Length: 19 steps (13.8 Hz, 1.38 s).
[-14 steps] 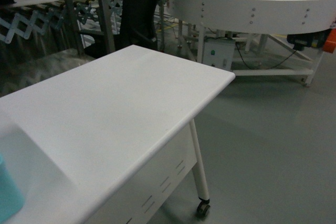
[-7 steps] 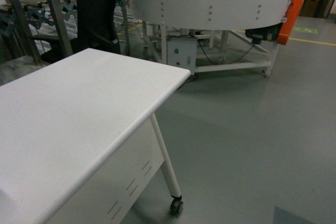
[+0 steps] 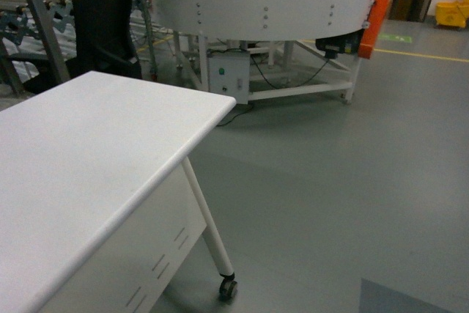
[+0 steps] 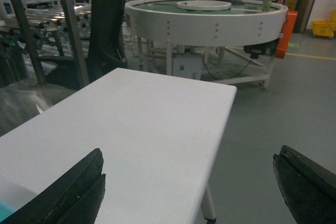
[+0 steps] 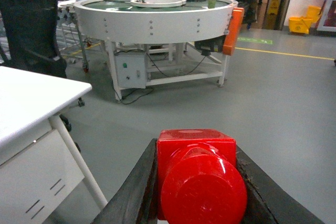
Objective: Pick red block from blue box to shelf
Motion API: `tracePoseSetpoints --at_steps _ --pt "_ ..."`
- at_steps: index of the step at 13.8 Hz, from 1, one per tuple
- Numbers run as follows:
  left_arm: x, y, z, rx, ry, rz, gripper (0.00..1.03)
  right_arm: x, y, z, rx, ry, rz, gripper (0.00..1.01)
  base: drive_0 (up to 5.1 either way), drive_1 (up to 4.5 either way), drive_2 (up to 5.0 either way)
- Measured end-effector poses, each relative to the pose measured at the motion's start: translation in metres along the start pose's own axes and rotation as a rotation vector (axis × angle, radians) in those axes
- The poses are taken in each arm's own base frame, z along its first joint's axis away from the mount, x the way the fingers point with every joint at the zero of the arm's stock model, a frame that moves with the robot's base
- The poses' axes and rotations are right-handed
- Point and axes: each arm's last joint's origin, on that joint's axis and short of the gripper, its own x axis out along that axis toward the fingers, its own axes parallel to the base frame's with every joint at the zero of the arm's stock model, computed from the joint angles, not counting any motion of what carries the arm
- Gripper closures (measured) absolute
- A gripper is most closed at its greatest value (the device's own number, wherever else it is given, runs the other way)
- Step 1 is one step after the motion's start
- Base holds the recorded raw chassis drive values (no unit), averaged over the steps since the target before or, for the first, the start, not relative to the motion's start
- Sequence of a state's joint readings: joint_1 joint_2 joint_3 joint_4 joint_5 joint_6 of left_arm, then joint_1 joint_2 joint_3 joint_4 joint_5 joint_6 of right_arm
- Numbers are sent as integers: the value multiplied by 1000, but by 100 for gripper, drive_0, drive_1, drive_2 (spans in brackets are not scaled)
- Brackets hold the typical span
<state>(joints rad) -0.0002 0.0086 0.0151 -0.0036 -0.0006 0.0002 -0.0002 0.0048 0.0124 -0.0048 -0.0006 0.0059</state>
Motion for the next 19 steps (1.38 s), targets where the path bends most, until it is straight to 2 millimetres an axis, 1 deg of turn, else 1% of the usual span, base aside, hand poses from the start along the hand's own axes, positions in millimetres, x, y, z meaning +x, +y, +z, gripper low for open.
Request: tracePoseSetpoints --at_steps 15,19 --pt "0 0 0 0 0 0 5 0 0 0 0 0 0 73 -161 -161 -161" --pt "0 0 0 0 0 -1 5 0 0 0 0 0 0 73 -11 -11 -11"
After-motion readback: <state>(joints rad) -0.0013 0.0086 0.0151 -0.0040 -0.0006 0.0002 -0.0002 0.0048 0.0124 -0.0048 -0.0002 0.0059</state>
